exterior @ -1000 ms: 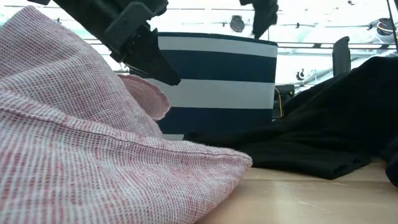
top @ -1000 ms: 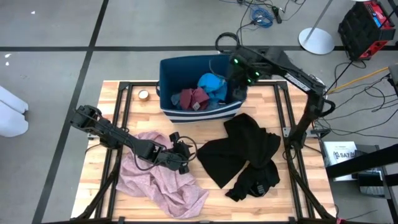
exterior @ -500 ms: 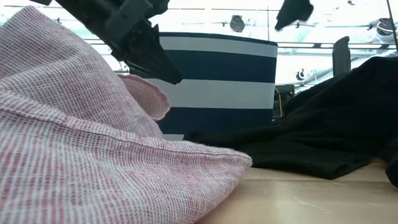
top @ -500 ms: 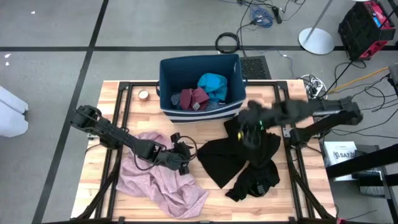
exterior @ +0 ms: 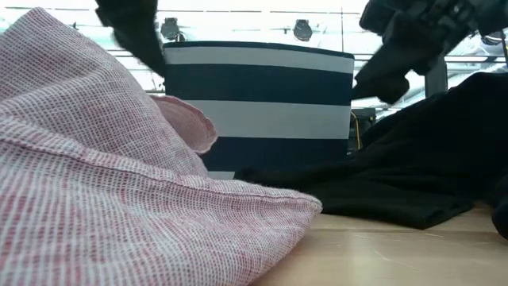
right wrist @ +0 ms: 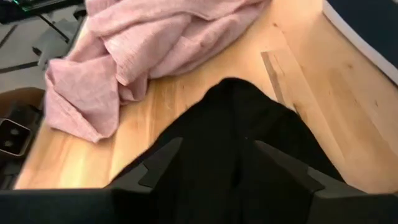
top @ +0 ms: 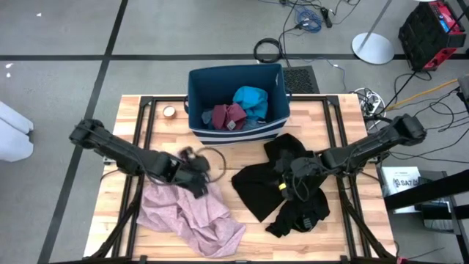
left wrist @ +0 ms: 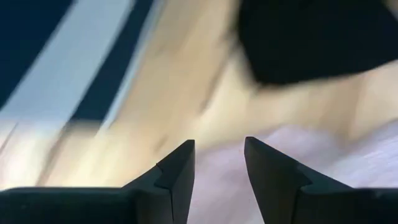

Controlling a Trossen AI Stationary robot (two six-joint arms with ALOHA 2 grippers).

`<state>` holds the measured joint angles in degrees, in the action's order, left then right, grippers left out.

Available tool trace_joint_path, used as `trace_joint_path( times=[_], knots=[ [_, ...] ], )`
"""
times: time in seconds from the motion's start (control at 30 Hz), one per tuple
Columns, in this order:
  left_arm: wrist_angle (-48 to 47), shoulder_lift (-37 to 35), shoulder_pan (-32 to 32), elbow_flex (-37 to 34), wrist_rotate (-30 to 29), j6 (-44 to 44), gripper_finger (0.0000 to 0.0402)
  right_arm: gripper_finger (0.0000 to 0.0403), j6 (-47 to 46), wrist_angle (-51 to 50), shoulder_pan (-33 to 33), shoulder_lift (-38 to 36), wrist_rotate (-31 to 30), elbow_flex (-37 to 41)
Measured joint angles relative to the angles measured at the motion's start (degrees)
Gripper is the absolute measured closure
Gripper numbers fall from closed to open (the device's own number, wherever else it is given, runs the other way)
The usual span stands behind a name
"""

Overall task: Sort clothes
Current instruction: Put the pink polo shirt into the blue laundry bin

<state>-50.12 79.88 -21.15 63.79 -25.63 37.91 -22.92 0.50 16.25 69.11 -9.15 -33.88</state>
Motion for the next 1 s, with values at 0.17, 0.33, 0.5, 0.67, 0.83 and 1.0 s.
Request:
trace_joint_path(
  times=[0.17,0.33,0.5,0.67,0.83,1.0],
  knots=[
    [-18.76,-3.33,0.99,-1.29,-0.17,14.95,0.0251,0.0225,2.27,0.71,-0.15,1.05,-0.14,0.56],
    [-21.70,-3.65,3.11,-5.67,-1.05,14.39,0.0251,0.0225,3.95,1.60,-0.13,1.33,-0.11,0.56],
    [-20.26,-3.87,6.73,-8.87,2.62,5.33,0.0251,0.0225,4.11,1.48,0.02,1.35,0.17,0.56],
    [-14.91,-7.48,12.37,-12.37,7.72,-1.95,0.0251,0.0225,4.31,1.15,0.02,1.35,0.32,0.56],
    [-12.86,-11.73,17.91,-15.33,10.76,-7.47,0.0251,0.0225,4.28,1.02,0.04,1.35,0.41,0.56],
    [-9.53,-14.17,21.96,-17.52,14.72,-11.26,0.0251,0.0225,4.28,1.03,0.02,1.35,0.44,0.56]
  ],
)
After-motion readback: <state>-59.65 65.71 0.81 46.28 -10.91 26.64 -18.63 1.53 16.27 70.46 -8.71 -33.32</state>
